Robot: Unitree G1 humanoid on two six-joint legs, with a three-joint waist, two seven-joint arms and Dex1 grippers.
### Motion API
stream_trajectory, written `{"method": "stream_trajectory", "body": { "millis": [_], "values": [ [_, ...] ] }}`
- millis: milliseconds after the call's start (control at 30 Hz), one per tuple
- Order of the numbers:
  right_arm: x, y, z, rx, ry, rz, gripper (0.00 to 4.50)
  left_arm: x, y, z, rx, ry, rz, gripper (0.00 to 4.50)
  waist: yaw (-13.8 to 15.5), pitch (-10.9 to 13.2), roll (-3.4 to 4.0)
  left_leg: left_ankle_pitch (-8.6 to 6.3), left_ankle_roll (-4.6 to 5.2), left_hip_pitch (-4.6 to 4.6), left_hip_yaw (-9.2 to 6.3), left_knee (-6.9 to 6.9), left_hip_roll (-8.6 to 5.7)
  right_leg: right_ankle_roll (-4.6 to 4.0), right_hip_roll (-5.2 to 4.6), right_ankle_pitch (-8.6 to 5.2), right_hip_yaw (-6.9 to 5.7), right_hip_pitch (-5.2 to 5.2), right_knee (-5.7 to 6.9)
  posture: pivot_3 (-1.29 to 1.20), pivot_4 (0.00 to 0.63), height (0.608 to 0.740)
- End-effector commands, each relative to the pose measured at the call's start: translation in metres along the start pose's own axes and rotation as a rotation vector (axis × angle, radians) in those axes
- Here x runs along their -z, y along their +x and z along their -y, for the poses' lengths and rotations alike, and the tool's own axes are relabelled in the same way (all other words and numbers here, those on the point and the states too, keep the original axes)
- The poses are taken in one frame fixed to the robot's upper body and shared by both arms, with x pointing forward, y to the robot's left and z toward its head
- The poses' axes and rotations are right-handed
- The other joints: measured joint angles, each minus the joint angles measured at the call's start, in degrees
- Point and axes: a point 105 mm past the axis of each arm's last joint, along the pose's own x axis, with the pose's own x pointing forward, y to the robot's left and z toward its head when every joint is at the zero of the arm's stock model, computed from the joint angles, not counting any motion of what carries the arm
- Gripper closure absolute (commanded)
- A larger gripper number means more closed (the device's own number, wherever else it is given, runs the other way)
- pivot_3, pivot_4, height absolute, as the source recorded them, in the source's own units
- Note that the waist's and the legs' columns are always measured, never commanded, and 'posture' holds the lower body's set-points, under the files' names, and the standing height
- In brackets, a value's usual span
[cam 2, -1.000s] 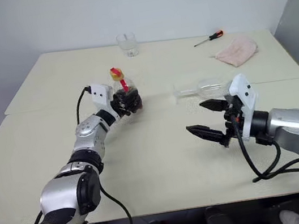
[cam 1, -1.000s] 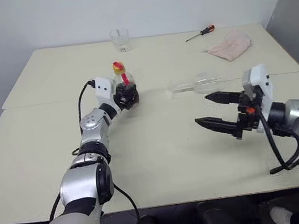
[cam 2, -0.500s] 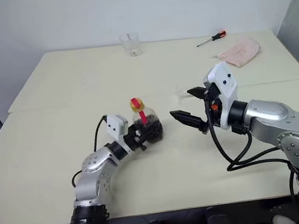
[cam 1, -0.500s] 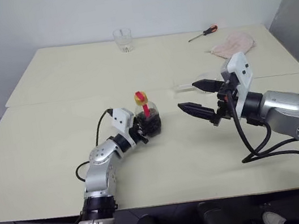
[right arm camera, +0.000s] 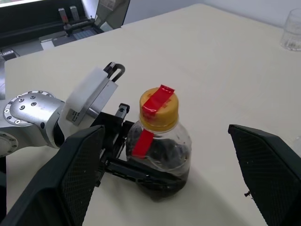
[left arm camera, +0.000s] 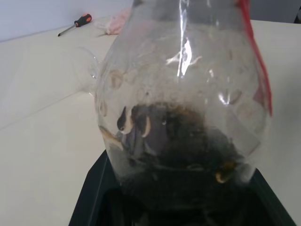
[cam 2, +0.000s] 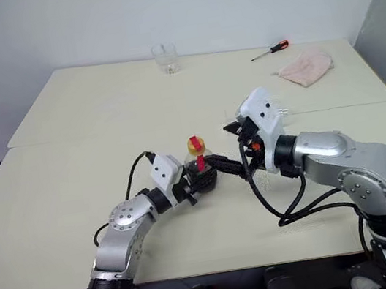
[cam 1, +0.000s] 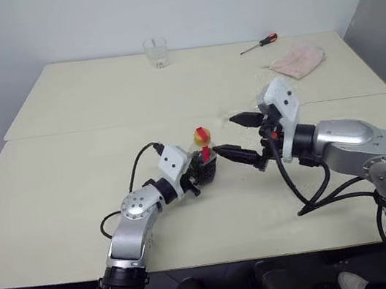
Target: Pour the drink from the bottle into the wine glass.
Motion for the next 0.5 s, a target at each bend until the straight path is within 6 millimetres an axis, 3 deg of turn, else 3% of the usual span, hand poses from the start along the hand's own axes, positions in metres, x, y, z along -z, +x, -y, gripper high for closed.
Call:
{"method": "stream_trajectory", "body": {
  "millis": [33, 300, 500],
  "values": [
    [-0.009, 0.002, 0.003, 0.032, -0.033, 0.027, 0.0, -0.016, 0.005, 0.002, -0.004, 0.045, 0.066, 2.93, 0.01, 0.0, 0.0, 0.0, 0.0, -0.01, 0.0, 0.0, 0.0, 0.0, -0.01, 0.0, -0.01, 0.0, -0.01, 0.0, 0.15, 0.74],
    [-0.016, 0.008, 0.01, 0.071, -0.018, 0.073, 0.0, -0.018, 0.009, 0.002, -0.035, 0.02, 0.112, 2.97, -0.02, 0.0, 0.0, 0.0, 0.0, -0.03, 0.01, 0.0, -0.02, 0.0, 0.0, 0.0, -0.03, -0.02, -0.02, 0.0, 0.15, 0.74],
    [-0.022, 0.008, 0.01, 0.074, -0.013, 0.098, 0.0, -0.027, 0.012, 0.02, 0.06, -0.025, 0.17, 2.99, -0.01, 0.0, 0.0, 0.0, 0.0, -0.07, 0.0, 0.0, -0.02, 0.0, -0.01, 0.0, -0.03, -0.03, -0.03, 0.0, 0.15, 0.74]
  ]
}}
